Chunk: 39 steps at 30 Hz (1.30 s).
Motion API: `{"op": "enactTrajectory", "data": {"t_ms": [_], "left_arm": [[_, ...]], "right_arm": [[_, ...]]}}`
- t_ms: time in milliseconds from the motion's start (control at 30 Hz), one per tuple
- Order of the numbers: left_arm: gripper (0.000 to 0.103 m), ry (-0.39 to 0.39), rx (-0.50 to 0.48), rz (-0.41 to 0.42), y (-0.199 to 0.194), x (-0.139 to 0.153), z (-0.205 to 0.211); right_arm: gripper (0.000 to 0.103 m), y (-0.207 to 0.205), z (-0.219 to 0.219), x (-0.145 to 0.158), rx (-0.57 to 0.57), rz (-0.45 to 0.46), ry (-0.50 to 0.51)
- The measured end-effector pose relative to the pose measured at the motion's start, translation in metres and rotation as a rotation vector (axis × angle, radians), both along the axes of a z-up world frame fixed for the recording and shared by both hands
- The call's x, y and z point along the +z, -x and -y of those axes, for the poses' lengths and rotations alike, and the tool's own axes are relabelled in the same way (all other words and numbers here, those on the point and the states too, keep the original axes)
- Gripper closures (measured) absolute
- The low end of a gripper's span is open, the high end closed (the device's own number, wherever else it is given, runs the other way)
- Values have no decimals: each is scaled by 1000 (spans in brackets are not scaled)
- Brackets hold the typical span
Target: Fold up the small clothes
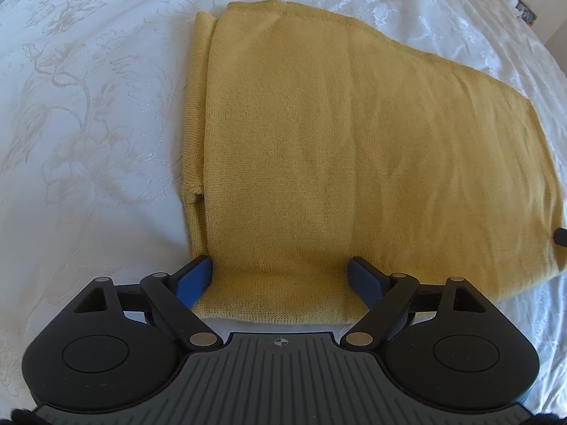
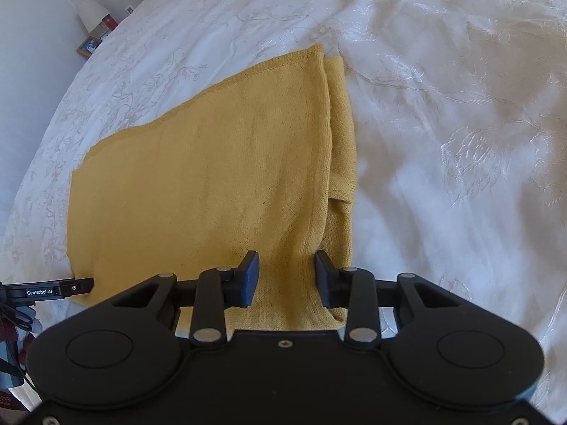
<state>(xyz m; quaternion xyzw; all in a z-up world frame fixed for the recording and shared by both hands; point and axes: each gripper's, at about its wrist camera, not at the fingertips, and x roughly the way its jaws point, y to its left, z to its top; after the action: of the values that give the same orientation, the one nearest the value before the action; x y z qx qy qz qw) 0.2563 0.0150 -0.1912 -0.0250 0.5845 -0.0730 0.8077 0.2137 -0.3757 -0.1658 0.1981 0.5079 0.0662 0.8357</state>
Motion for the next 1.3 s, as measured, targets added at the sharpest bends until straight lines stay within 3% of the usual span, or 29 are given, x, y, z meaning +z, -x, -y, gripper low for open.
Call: {"op": "enactTrajectory", "data": {"t_ms": [233, 267, 300, 367, 467, 567, 667, 733, 833, 900, 933, 1000, 1133, 1167, 1300], "left_arm": [[17, -2, -5, 1, -1, -1, 1], [17, -2, -5, 0, -1, -1, 2], [17, -2, -5, 0, -1, -1, 2], [17, -2, -5, 0, -1, -1, 2], [17, -5, -15, -2, -1, 0, 2], [17, -10, -34, -1, 0, 0, 4], [17, -16, -46, 4, 0, -2, 7], [17, -16, -47, 4, 0, -1, 8], [16, -9, -50, 30, 6, -1, 7], [12, -5, -61, 46, 11, -1, 7], [10, -1, -69, 46, 13, -1, 7], [7, -5, -87, 44, 19, 1, 8], [7, -32, -83, 57, 33, 11, 9], [6, -30, -68, 60, 37, 13, 8], [6, -7, 11, 32, 56, 17, 3]], "right_arm": [[60, 0, 0, -3, 3, -16, -3], [64, 0, 1, -3, 0, -18, -4], [77, 0, 2, -4, -1, -22, -2], [87, -1, 2, -4, 7, -33, -4], [91, 1, 3, -2, 42, -40, -21], [93, 5, 5, 1, 76, -72, 82], [95, 6, 10, -5, 79, -98, 101], [91, 6, 9, -3, 69, -81, 89], [71, 9, 2, 0, 53, -63, 86], [49, 13, -3, 1, 56, -43, 76], [45, 15, -7, 3, 60, -34, 82], [26, 19, -16, 8, 70, -11, 114], [5, 28, -23, 13, 66, 12, 133], [1, 31, -23, 13, 63, 13, 138], [1, 41, -23, 12, 41, 3, 167]]}}
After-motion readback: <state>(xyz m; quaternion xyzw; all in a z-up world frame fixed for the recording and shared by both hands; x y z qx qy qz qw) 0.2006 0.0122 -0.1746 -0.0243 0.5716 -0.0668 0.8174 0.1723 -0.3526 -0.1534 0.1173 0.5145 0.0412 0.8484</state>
